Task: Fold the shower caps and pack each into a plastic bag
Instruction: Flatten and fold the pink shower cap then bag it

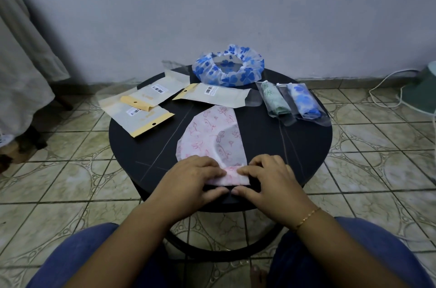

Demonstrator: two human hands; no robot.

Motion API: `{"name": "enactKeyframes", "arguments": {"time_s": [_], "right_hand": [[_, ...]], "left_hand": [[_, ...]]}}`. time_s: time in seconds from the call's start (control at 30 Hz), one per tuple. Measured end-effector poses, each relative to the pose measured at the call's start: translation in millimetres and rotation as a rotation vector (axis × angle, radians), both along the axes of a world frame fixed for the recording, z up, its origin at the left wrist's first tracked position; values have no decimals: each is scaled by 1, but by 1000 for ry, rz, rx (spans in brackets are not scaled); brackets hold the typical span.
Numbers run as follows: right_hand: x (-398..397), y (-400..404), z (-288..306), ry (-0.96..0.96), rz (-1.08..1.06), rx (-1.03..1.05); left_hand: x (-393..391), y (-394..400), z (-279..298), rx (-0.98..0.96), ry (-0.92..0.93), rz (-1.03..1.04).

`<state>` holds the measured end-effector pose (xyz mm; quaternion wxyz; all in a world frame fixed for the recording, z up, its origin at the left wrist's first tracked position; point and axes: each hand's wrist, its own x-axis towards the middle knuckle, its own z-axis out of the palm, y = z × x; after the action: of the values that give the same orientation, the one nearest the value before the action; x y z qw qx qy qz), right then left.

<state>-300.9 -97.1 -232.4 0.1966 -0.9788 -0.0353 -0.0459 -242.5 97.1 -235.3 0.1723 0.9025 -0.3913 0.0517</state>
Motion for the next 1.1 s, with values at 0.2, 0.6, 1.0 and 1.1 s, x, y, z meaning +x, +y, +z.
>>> {"name": "enactKeyframes", "arguments": {"time_s": [0.2, 0.6, 1.0, 1.1], "right_hand": [[-2, 1, -1, -64, 56, -36], [18, -5, 7, 106, -31, 223], [25, 15, 16, 24, -288, 283], [27, 17, 13, 6, -311, 252]], "left_hand": [[7, -3, 8, -22, -24, -24], [16, 4, 14, -381, 481, 262], [32, -12, 11, -472, 519, 536], [34, -16, 10, -448, 525, 568]]}}
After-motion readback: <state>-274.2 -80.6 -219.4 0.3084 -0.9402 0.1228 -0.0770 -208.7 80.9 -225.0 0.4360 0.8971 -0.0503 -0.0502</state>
